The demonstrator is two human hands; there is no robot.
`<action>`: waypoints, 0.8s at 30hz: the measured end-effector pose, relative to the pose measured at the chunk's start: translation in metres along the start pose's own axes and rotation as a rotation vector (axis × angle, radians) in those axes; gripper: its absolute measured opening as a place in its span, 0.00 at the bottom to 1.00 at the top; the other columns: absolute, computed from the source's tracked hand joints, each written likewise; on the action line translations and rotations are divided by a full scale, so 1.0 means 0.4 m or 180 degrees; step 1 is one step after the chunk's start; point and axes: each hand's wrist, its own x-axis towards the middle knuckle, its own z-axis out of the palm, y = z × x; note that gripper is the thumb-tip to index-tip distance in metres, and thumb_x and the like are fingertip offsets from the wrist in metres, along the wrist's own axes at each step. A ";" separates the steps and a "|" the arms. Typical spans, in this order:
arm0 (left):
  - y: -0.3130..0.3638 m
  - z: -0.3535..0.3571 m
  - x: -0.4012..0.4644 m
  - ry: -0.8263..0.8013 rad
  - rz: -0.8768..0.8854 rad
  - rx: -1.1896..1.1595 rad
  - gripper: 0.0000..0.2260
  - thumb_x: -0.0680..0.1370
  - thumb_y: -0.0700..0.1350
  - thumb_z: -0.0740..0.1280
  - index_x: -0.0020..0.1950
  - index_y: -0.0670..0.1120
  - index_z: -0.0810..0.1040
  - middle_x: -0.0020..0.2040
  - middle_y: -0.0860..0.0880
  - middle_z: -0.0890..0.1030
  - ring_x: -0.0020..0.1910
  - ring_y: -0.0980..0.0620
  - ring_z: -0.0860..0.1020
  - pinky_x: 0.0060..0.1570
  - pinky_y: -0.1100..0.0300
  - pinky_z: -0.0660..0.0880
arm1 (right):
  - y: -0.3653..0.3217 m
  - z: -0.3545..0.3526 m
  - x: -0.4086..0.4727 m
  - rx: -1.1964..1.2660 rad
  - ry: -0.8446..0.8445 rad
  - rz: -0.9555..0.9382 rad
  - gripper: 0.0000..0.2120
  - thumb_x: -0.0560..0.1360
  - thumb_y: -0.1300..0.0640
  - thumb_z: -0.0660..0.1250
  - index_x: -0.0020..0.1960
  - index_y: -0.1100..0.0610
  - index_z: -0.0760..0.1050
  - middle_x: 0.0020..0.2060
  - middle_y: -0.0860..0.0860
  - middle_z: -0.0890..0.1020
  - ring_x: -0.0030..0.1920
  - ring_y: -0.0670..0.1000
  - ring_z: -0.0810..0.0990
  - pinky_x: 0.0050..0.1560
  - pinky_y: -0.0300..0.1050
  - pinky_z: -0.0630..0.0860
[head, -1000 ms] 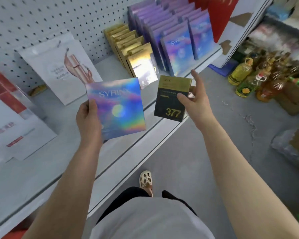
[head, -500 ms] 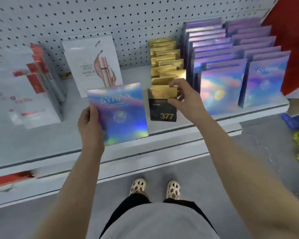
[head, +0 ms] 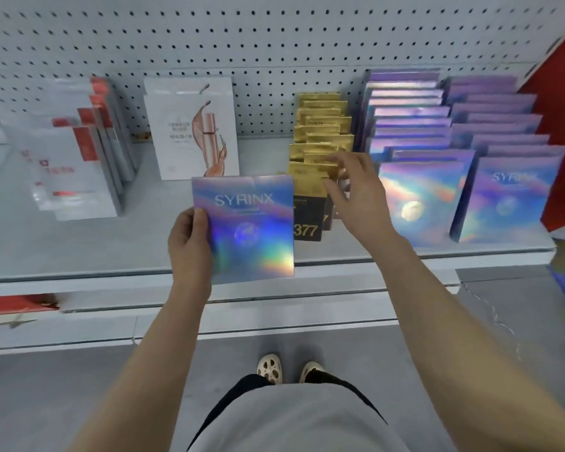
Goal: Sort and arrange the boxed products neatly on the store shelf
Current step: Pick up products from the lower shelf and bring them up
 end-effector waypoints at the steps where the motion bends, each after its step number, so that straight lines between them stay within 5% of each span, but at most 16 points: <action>1: -0.002 0.014 -0.002 -0.0121 0.0036 -0.0006 0.10 0.82 0.45 0.62 0.41 0.50 0.76 0.36 0.56 0.78 0.36 0.58 0.73 0.36 0.63 0.71 | -0.008 -0.016 -0.003 0.0195 0.0006 0.0039 0.14 0.79 0.55 0.67 0.64 0.54 0.75 0.57 0.51 0.76 0.49 0.51 0.79 0.53 0.47 0.78; 7: -0.004 0.164 -0.061 -0.1014 0.0288 0.0125 0.08 0.79 0.53 0.62 0.44 0.52 0.77 0.38 0.58 0.79 0.39 0.56 0.74 0.40 0.60 0.70 | 0.008 -0.129 -0.059 0.1043 -0.0720 0.0400 0.20 0.71 0.46 0.76 0.60 0.47 0.76 0.54 0.41 0.80 0.47 0.43 0.77 0.48 0.35 0.74; 11: 0.011 0.302 -0.123 -0.1525 0.0512 0.0011 0.08 0.79 0.51 0.62 0.51 0.51 0.78 0.44 0.60 0.81 0.43 0.61 0.76 0.44 0.66 0.72 | 0.094 -0.232 -0.058 0.0766 -0.0573 0.0462 0.25 0.65 0.49 0.81 0.59 0.45 0.76 0.56 0.45 0.79 0.54 0.40 0.76 0.52 0.25 0.68; 13: 0.013 0.371 -0.150 -0.1662 0.0539 0.0049 0.06 0.79 0.52 0.61 0.51 0.54 0.77 0.47 0.58 0.81 0.45 0.59 0.76 0.48 0.61 0.74 | 0.151 -0.287 -0.043 0.0669 -0.0557 0.0516 0.25 0.63 0.47 0.82 0.56 0.44 0.75 0.53 0.42 0.79 0.51 0.37 0.75 0.50 0.23 0.67; 19: -0.013 0.558 -0.236 -0.1815 0.0641 0.0221 0.09 0.79 0.51 0.62 0.57 0.50 0.76 0.50 0.50 0.82 0.47 0.54 0.78 0.51 0.50 0.76 | 0.338 -0.429 -0.004 0.0575 -0.0738 0.0452 0.21 0.62 0.47 0.83 0.46 0.39 0.74 0.43 0.27 0.77 0.45 0.30 0.75 0.46 0.24 0.68; 24: -0.063 0.674 -0.312 -0.1314 0.0840 0.0775 0.19 0.76 0.43 0.69 0.67 0.44 0.74 0.56 0.45 0.80 0.54 0.45 0.79 0.56 0.43 0.76 | 0.456 -0.476 0.032 0.0592 -0.0791 0.0050 0.20 0.64 0.53 0.82 0.48 0.44 0.74 0.42 0.36 0.78 0.44 0.34 0.75 0.45 0.26 0.66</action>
